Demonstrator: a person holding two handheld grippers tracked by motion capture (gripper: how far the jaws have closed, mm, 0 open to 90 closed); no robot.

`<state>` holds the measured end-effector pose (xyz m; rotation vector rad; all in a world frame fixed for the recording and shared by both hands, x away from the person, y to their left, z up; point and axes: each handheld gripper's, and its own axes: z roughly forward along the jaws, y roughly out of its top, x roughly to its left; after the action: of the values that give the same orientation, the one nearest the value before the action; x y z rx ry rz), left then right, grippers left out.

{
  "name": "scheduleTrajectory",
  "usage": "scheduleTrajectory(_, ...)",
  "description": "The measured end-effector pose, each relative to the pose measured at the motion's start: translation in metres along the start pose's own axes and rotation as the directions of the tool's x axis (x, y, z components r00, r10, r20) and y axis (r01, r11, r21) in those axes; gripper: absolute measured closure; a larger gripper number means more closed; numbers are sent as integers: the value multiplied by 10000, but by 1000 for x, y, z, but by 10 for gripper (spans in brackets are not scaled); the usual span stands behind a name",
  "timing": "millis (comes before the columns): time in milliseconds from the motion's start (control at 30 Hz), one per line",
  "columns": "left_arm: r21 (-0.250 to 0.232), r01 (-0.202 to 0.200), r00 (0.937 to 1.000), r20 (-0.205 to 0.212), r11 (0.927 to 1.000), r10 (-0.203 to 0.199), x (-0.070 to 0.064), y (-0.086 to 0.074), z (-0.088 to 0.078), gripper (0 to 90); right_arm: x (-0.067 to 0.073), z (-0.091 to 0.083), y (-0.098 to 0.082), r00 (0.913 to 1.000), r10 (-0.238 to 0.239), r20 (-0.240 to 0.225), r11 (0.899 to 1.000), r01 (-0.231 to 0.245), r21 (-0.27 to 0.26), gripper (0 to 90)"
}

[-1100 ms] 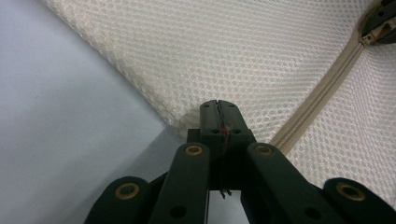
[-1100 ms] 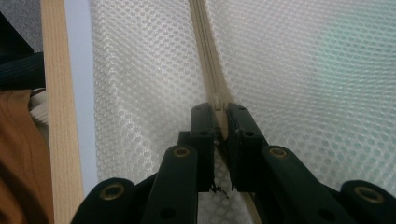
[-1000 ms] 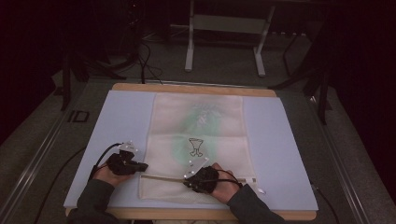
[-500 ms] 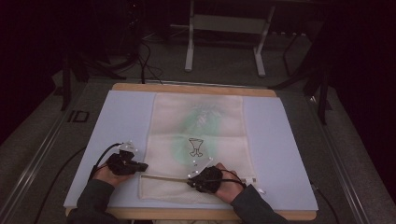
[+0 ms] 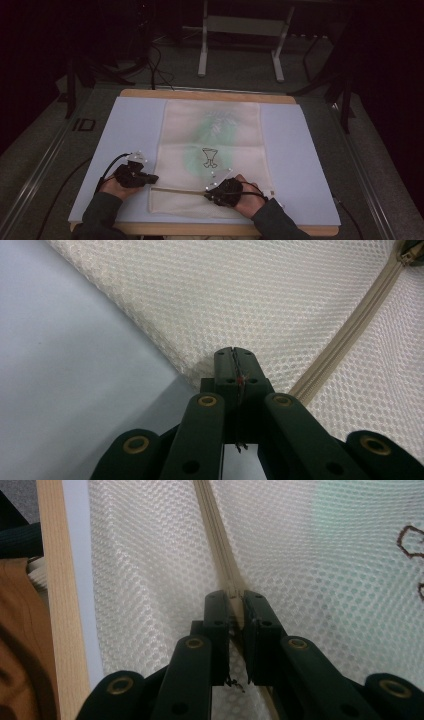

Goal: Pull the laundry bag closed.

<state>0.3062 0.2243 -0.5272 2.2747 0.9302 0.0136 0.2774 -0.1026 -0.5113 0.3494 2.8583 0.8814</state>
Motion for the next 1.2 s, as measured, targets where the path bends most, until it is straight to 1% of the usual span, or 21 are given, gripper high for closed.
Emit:
scheduleTrajectory(33, 0, 3, 10000, 2, 10000, -3, 0, 0, 0, 900, 0, -1, -1, 10000, 59, -5, 10000, -59, 40, 824)
scheduleTrajectory(167, -15, 19, 10000, -3, 10000, -19, 0, 0, 0, 900, -1, -3, -3, 10000, -4, 42, 10000, 4, -1, 824)
scheduleTrajectory(233, -14, 17, 10000, -4, 10000, -17, 0, 0, 0, 900, -1, -4, -4, 9999, 77, 72, 9999, -77, 65, 824)
scheduleTrajectory(333, -13, 15, 10000, -3, 10000, -15, 0, 0, 0, 900, -1, -5, -6, 10000, 39, 80, 10000, -40, 72, 824)
scheduleTrajectory(500, -14, 20, 10000, -11, 10000, -20, 0, 0, 0, 900, -2, -8, -11, 9998, 182, 103, 9998, -183, 88, 824)
scheduleTrajectory(533, -15, 20, 10000, -13, 10000, -20, 0, 0, 0, 900, -3, -8, -12, 9999, 95, 109, 9999, -96, 98, 824)
scheduleTrajectory(567, -15, 14, 10000, -14, 10000, -14, 0, 0, 0, 900, -3, -10, -13, 9997, 169, 152, 9997, -172, 154, 823)
scheduleTrajectory(733, -14, 14, 10000, -11, 10000, -14, 0, 0, 0, 900, -5, -12, -17, 9997, 168, 167, 9997, -171, 154, 824)
scheduleTrajectory(767, -14, 17, 10000, -17, 10000, -18, 0, 0, 0, 900, -6, -14, -19, 9996, 235, 176, 9996, -238, 144, 824)
scheduleTrajectory(833, -13, 15, 10000, -17, 10000, -15, 0, 0, 0, 900, -6, -15, -20, 9995, 287, 160, 9995, -289, 137, 824)
scheduleTrajectory(1067, -16, 14, 10000, -23, 10000, -14, 0, 0, 0, 900, -6, -18, -22, 9994, 251, 241, 9996, -254, 159, 824)
scheduleTrajectory(1200, -10, 10, 10000, -26, 10000, -10, 0, 0, 0, 900, -7, -20, -26, 9991, 336, 264, 9992, -342, 209, 824)
